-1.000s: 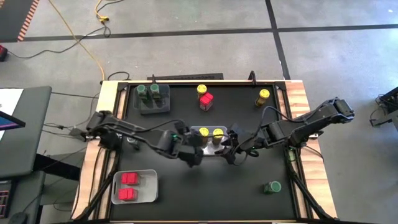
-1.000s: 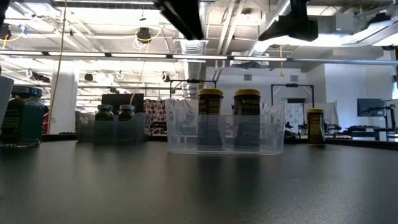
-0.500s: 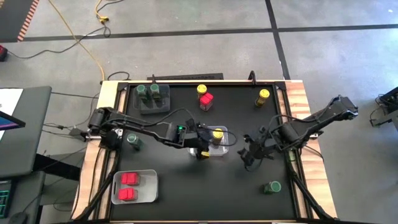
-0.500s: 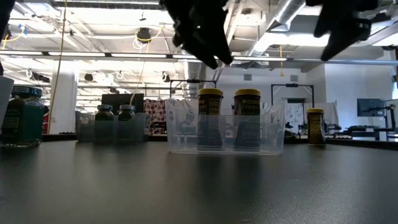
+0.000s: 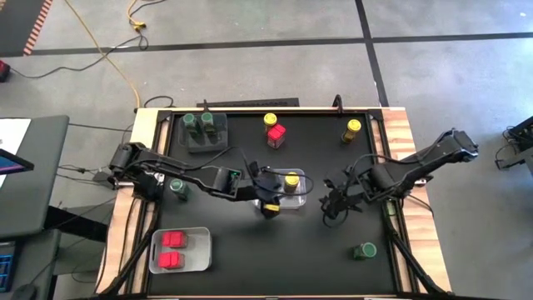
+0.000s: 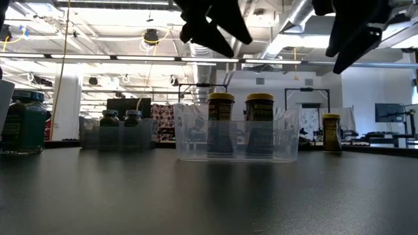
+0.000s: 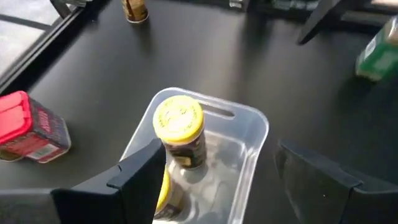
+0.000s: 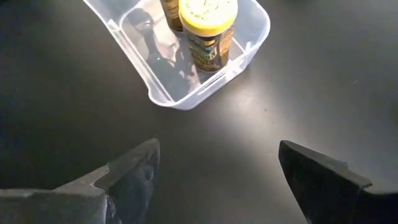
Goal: Sort spices by type
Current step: Put the yellow seasoning bottle into the transparent bin
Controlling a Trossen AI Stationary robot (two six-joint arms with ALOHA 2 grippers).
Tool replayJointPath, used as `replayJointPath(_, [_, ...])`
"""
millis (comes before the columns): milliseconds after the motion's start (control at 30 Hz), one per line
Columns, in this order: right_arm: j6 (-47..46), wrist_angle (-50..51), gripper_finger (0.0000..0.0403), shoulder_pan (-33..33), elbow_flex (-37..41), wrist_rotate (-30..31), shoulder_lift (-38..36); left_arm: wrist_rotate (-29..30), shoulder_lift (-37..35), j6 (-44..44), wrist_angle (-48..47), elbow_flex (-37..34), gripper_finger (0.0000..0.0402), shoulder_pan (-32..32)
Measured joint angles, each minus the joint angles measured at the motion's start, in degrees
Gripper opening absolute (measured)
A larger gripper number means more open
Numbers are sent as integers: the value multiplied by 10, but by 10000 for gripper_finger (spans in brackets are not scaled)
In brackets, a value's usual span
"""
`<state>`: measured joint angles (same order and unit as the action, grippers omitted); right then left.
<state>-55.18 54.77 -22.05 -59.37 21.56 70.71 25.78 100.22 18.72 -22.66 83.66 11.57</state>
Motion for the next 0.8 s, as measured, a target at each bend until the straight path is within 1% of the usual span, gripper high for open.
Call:
replayJointPath(67, [0, 1, 356, 9, 0, 0, 1, 0, 0, 16, 9, 0, 286, 0])
replayJointPath(133, [0, 7, 356, 19, 0, -2, 2, 0, 0, 13, 6, 0, 286, 0])
replayJointPath(267, [-4, 9, 356, 46, 0, -2, 4, 0, 0, -43, 13, 0, 286, -12])
replayJointPath(333, [-7, 15, 356, 59, 0, -4, 5, 0, -3, -43, 20, 0, 286, -23])
replayJointPath(433, [-7, 20, 356, 78, 0, -4, 5, 0, -10, -33, 23, 1, 286, -56])
replayJointPath(567, [-7, 19, 356, 102, 0, -4, 5, -1, -29, -30, 16, 0, 286, -126])
replayJointPath(633, [-7, 20, 356, 114, 0, -4, 5, -26, -38, -29, 16, 1, 286, -169])
replayJointPath(733, [-8, 20, 356, 126, 0, -4, 5, -102, -41, -18, 16, 1, 286, -237])
replayJointPath(800, [-9, 20, 356, 131, 0, -4, 5, -138, -40, -17, 14, 1, 286, -279])
